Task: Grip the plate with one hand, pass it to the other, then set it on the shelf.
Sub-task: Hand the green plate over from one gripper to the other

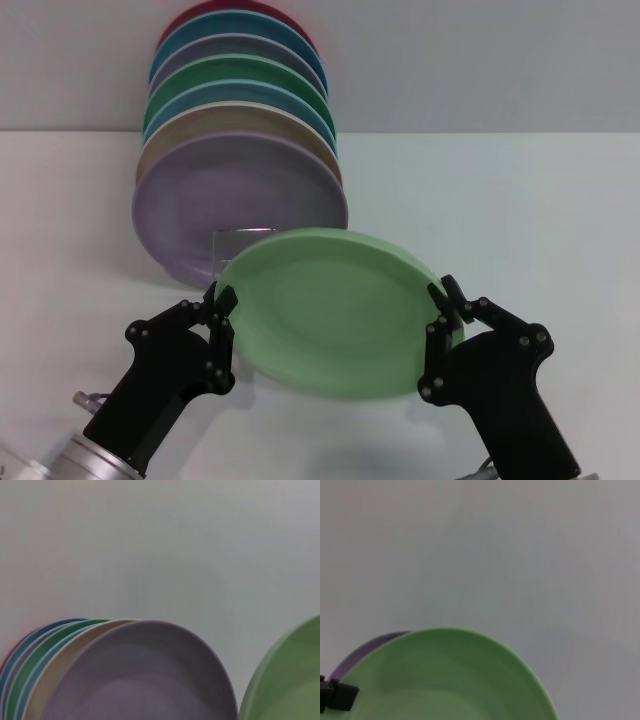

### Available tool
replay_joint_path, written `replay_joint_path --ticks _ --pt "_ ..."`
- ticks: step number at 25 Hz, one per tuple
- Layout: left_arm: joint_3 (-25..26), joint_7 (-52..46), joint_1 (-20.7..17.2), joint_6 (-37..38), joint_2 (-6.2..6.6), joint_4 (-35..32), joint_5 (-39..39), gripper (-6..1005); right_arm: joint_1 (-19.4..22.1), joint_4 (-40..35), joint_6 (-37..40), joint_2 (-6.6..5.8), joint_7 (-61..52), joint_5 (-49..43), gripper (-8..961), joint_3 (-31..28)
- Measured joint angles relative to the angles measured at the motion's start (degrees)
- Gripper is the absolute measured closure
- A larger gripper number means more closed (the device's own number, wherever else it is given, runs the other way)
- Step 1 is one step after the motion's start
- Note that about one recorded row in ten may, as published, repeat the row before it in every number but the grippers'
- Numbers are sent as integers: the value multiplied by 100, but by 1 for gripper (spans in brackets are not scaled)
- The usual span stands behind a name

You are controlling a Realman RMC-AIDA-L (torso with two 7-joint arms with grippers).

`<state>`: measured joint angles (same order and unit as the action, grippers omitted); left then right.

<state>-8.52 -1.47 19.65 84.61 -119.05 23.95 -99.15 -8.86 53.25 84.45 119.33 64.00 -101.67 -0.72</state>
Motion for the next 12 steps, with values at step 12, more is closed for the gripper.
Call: replay_joint_path --ticks 12 --pt "298 -22 -236 260 19 -23 36 959 -74 -66 76 -19 -72 -86 781 15"
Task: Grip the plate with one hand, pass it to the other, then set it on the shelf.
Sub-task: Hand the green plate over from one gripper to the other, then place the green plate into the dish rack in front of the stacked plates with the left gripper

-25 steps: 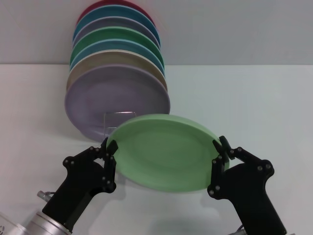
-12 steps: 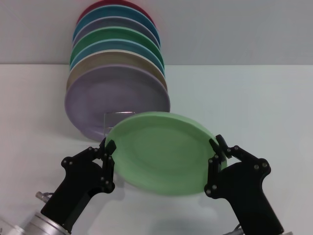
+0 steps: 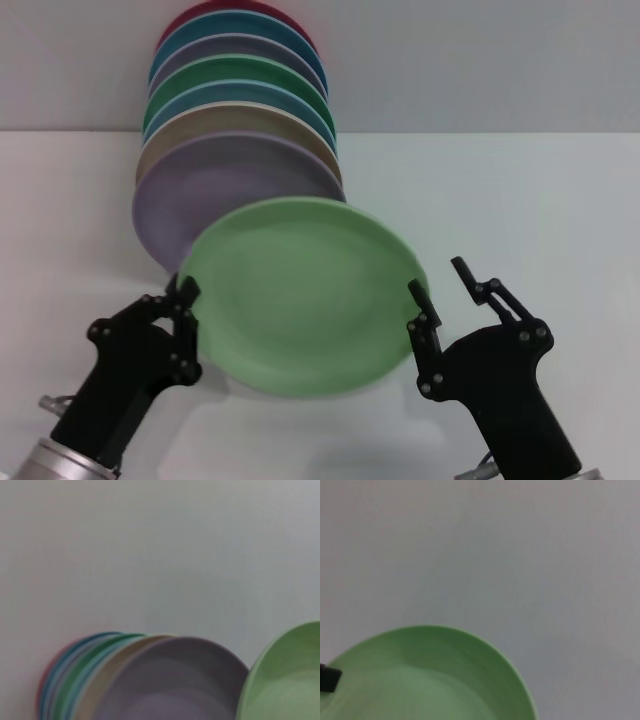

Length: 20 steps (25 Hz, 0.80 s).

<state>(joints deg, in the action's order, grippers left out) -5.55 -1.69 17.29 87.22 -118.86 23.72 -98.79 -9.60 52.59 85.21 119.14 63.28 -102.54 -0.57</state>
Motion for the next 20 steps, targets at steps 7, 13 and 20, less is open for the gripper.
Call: replay_joint_path --ticks 7,13,20 --pt "219 -29 -230 546 25 -82 -1 961 2 30 438 -18 -268 -250 587 154" --pt "569 -44 -384 1332 34 -270 0 960 -9 -78 554 -22 -457 -299 595 220" --pt "985 15 -140 1816 26 -780 -20 959 4 -640 502 22 -1264 -220 595 -14"
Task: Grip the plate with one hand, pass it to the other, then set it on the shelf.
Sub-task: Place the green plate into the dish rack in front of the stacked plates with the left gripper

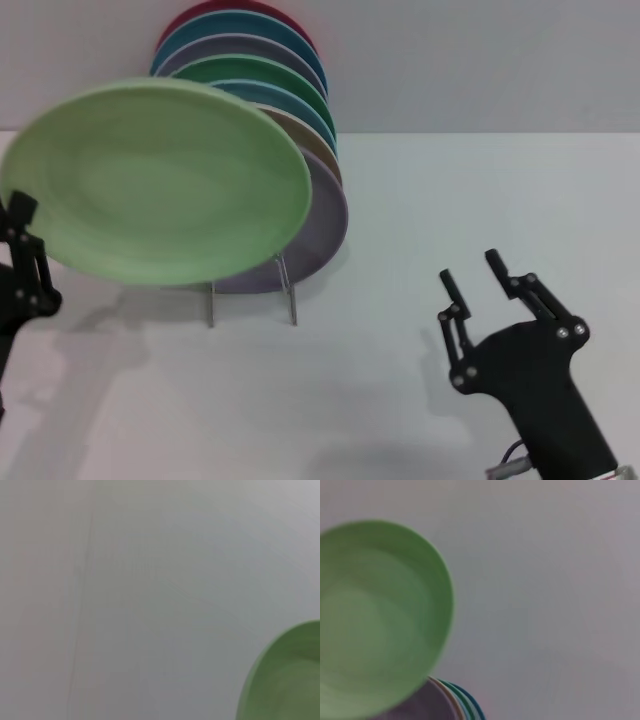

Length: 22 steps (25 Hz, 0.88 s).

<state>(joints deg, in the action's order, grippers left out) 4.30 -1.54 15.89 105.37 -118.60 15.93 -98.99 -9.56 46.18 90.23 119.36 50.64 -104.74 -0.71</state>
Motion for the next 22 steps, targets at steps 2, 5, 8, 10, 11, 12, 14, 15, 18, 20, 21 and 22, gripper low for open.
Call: replay_joint_path --ticks 2,5,8,10,11,12,14,15,18,20,21,22 --pt "71 21 104 59 0 -188 -3 959 -22 -98 -4 2 -87 63 595 -84" --pt "115 48 310 87 0 -572 -13 960 -76 -170 -6 3 -112 183 595 -240" --pt "94 270 470 88 -5 -815 -15 960 -90 -203 -6 -3 -123 209 595 -441" --pt "77 530 555 76 -1 -900 -34 961 -89 -211 -7 -3 -123 210 594 -559" --pt "71 663 595 63 0 -955 -54 961 -83 -222 -9 -3 -122 215 594 -613" --pt "45 888 665 18 1 -1080 -86 961 -76 -234 -11 -3 -122 227 594 -665" --pt "13 995 696 -11 0 -1132 -94 962 -76 -256 -14 1 -122 304 594 -742" --pt "-37 1085 715 -40 0 -1165 -96 962 -88 -263 -15 1 -122 402 594 -763" --pt "-193 1289 749 -121 3 -1272 -120 963 -124 -286 -17 -1 -122 577 594 -795" --pt "-237 1378 759 -214 4 -1322 -190 962 -147 -320 -21 -3 -122 657 594 -825" --pt "-242 1435 765 -282 2 -1332 -238 962 -186 -368 -23 -3 -121 765 594 -843" --pt "-244 1500 771 -357 -3 -1327 -283 961 -186 -368 -23 -3 -121 765 594 -843"
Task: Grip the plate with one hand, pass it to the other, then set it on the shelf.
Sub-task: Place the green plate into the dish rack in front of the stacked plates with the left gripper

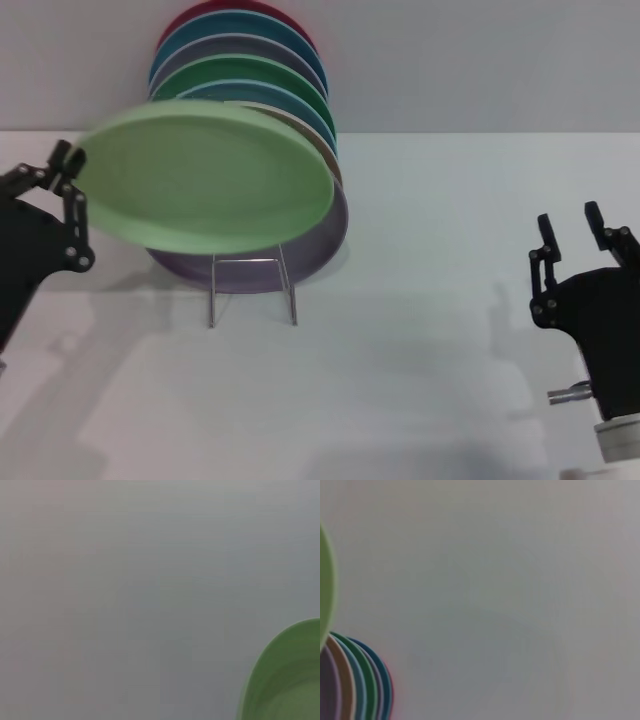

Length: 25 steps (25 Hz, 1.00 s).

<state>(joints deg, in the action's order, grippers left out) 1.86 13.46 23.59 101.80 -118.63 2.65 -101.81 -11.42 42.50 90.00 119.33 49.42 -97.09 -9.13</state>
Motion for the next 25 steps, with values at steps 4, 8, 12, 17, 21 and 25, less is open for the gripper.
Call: replay_joint_path --ticks 4,8,12,17,21,25 --pt "-20 395 58 -376 -21 128 -98 959 -114 -118 -45 -3 -2 186 594 -80" --pt "-71 652 114 -555 -24 236 -109 957 -157 -180 -121 -2 -9 201 594 -157" --pt "-76 809 135 -713 -27 273 -216 955 -193 -223 -227 2 -48 201 594 -274" --pt "-76 828 136 -919 -24 271 -261 952 -232 -302 -286 -1 -150 201 594 -364" --pt "-73 1019 120 -1091 -28 333 -267 950 -274 -326 -309 -1 -153 201 593 -379" --pt "-72 1263 115 -1293 -27 471 -318 947 -296 -348 -397 5 -153 201 593 -448"
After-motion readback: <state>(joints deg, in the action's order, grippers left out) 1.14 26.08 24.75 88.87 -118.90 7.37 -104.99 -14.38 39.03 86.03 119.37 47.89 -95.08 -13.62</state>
